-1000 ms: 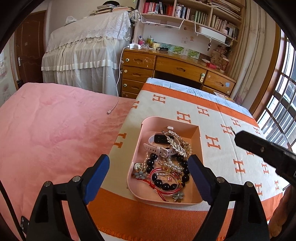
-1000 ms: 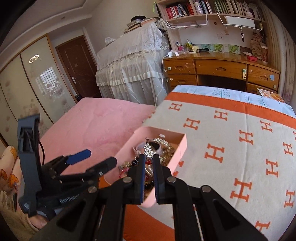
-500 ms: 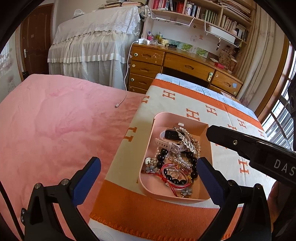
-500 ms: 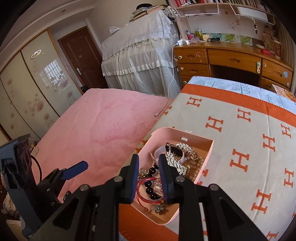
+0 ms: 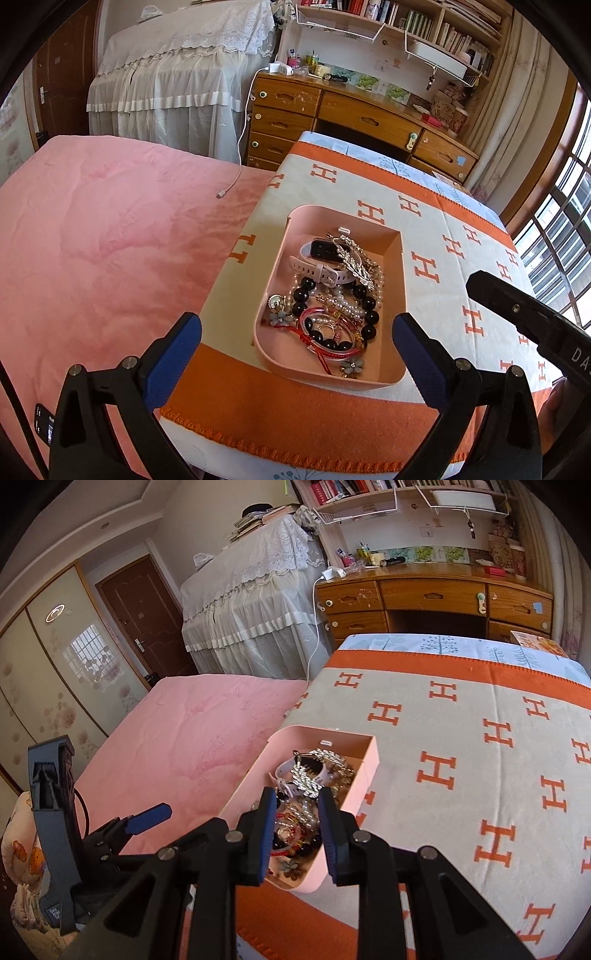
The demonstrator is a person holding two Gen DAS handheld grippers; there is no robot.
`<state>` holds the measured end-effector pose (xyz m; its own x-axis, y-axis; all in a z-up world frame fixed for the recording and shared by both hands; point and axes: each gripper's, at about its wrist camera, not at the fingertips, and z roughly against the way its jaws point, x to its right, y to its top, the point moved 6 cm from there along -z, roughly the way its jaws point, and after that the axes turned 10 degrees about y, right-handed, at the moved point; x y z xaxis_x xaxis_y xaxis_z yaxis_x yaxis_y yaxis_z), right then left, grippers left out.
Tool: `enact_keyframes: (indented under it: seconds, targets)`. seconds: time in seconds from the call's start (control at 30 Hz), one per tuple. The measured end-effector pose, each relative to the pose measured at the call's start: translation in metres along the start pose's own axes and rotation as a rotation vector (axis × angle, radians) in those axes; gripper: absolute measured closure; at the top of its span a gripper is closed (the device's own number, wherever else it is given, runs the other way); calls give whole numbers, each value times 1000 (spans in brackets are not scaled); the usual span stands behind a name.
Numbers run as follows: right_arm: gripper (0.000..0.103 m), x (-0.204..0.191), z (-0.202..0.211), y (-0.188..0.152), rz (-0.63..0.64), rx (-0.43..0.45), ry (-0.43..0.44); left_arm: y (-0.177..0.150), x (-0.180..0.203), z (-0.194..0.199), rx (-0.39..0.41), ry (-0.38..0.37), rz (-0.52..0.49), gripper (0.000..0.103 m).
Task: Organize jewelry
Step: 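Open the right tool inside the pink box and withdraw it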
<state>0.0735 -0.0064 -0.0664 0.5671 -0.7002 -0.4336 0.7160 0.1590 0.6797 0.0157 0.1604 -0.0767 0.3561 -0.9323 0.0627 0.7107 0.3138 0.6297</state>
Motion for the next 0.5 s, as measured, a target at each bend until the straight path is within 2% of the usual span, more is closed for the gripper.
enact_keyframes:
  seconds: [0.13,0.23,0.5]
  targets:
    - [75,24,17,-17,-39,12,-47,-8,18,5,1,-9,-37,1]
    - [66,41,31,-32,-96,27,-65,-17,36,10,0,-17,-76,1]
    - [64,64,73,-59,-149,73,-122,-30,90,31,34,-57,-163,1]
